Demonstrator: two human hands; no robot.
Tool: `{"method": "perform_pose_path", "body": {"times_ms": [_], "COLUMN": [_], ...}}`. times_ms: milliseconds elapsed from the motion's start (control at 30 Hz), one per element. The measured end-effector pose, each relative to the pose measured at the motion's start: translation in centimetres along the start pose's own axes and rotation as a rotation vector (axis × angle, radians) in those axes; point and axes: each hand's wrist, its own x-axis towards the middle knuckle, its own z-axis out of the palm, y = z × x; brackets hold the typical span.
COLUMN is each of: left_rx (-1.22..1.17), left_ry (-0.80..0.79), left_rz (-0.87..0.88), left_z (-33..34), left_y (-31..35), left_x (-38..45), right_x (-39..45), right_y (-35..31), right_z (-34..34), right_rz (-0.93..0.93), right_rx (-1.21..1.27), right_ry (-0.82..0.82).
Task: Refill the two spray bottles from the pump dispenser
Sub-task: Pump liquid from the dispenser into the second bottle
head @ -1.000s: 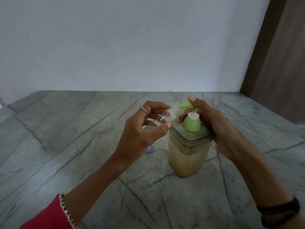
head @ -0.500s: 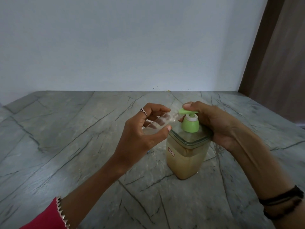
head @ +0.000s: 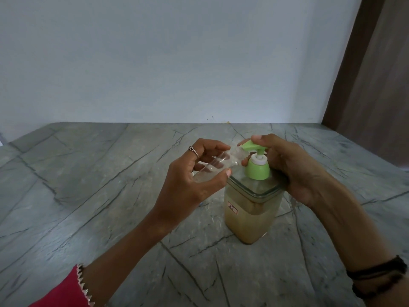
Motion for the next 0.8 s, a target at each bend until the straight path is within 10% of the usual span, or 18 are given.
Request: {"method": "perform_pose_path", "body": {"times_ms": [800], "left_rx": [0.031], "left_ry": [-0.002], "left_rz": [0.01], "left_z": [0.1], "left_y": [0.2], "left_x": [-0.3], "right_x": [-0.4], "right_y": [0.3], "right_z": [-0.1], "right_rz": [-0.102], "right_rx": [-0.046], "right_ry": [-0.079]}}
